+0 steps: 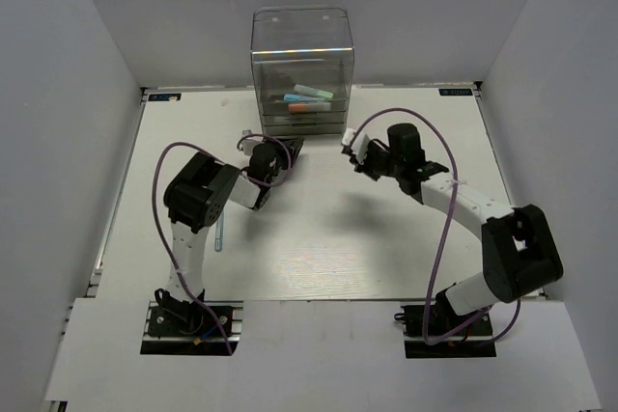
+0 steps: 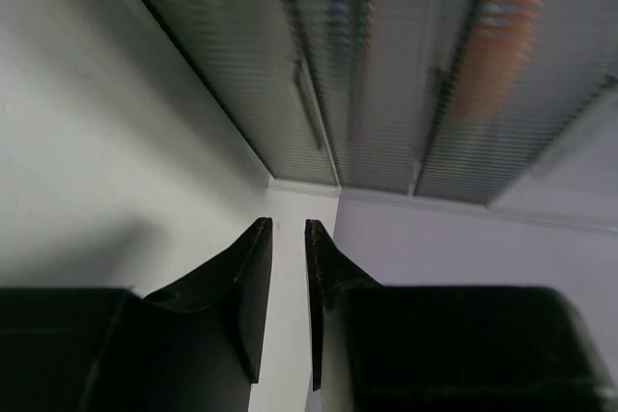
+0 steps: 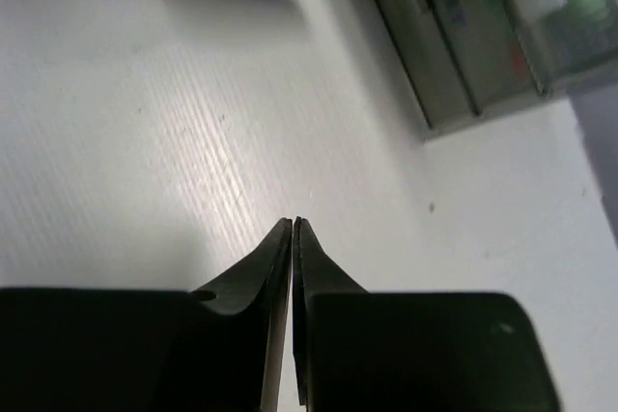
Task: Sort the stationery into containers
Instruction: Open the drawer in the storage box.
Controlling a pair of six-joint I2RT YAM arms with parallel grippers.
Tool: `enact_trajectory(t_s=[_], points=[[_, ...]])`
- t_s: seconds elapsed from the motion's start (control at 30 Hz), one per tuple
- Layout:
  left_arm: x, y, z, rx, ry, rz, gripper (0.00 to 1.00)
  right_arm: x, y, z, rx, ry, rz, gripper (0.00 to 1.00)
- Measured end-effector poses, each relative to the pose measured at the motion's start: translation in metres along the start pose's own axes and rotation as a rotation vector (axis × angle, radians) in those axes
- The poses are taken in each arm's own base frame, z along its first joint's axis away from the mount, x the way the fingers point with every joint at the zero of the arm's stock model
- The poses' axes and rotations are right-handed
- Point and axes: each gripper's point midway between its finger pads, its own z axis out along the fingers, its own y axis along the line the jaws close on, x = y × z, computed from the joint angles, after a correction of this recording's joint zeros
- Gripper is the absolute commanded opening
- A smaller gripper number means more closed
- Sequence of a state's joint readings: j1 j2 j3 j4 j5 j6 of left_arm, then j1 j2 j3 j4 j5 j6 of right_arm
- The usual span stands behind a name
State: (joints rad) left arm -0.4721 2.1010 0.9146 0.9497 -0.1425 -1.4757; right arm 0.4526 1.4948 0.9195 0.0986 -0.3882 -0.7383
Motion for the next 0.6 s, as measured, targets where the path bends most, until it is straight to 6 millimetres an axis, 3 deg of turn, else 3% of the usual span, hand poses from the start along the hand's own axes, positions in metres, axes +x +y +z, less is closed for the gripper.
enact_trajectory(t_s=[0.13, 0.23, 0.4, 0.6], points=[[0.003, 0.019, 0.029, -0.018, -0.008, -0.033, 0.34, 0.022, 0.01, -0.022, 0.017, 0.04, 0.072, 0.08], [0.002, 0.016, 0.042, -0.008, -0.02, -0.049, 0.38, 0.028, 0.015, -0.033, 0.029, 0.047, 0.104, 0.08], [-0.004, 0.002, 0.049, 0.021, -0.052, -0.063, 0.41, 0.029, 0.011, -0.044, 0.062, 0.041, 0.126, 0.08], [-0.007, 0.004, 0.051, 0.012, -0.068, -0.064, 0.41, 0.036, 0.008, -0.047, 0.074, 0.052, 0.143, 0.09]])
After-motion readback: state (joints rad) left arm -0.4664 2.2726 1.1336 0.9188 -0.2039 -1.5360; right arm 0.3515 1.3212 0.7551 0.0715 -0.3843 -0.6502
